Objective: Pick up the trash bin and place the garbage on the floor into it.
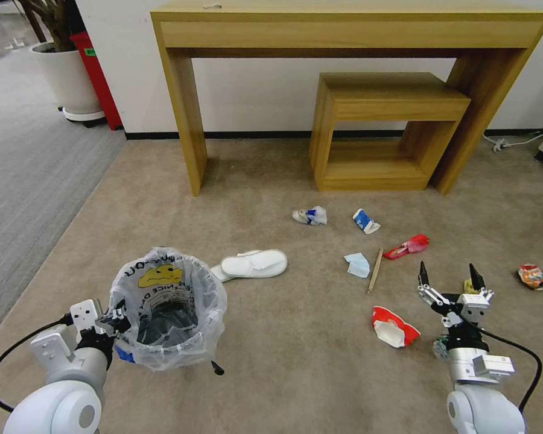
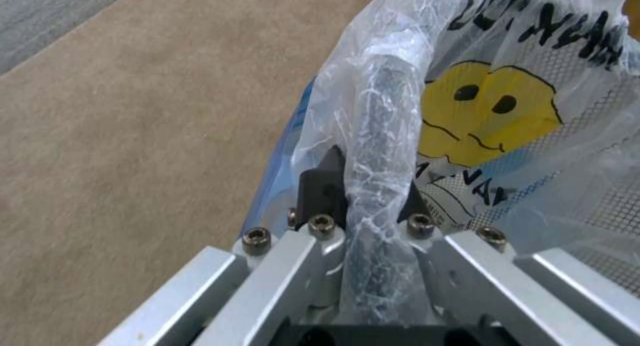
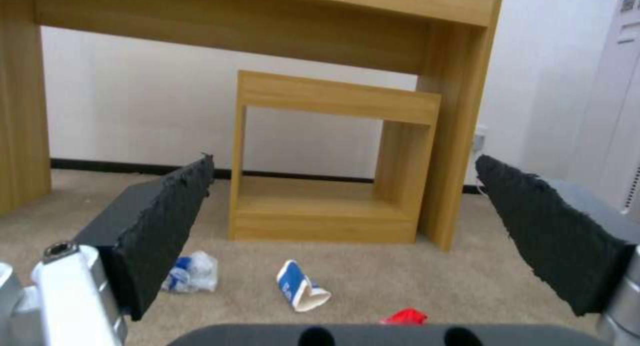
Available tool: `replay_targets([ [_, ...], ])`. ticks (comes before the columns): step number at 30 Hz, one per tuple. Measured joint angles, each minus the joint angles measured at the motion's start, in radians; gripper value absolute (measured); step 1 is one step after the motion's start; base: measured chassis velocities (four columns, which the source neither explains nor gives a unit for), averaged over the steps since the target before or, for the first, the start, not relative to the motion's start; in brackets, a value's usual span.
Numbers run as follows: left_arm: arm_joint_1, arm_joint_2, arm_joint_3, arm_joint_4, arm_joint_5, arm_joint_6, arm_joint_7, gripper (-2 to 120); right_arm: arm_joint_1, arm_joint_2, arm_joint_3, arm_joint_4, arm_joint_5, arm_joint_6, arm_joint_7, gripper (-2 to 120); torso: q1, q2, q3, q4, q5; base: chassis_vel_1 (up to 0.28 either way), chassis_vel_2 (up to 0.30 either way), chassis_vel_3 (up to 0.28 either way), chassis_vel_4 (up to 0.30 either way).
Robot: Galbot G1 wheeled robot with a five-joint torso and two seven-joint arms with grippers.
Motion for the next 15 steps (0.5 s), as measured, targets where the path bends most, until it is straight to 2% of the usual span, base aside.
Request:
replay_targets([
  [9, 0.0, 0.0, 0.0, 0.003, 0.001, -0.001, 0.0, 3, 0.003, -0.001, -0.004, -0.003, 0.001, 0.014, 0.003, 100, 0.0, 0.0, 0.0, 0.0001, -0.0002, -0.109, 0.112, 0.102, -0.106],
  [15, 0.0, 0.0, 0.0, 0.008, 0.003, -0.002, 0.0, 3, 0.0, -0.011, -0.003, -0.007, -0.008, 0.024, -0.004, 100, 0.0, 0.0, 0.0, 0.0, -0.0001, -0.024, 0.02, 0.014, -0.012],
])
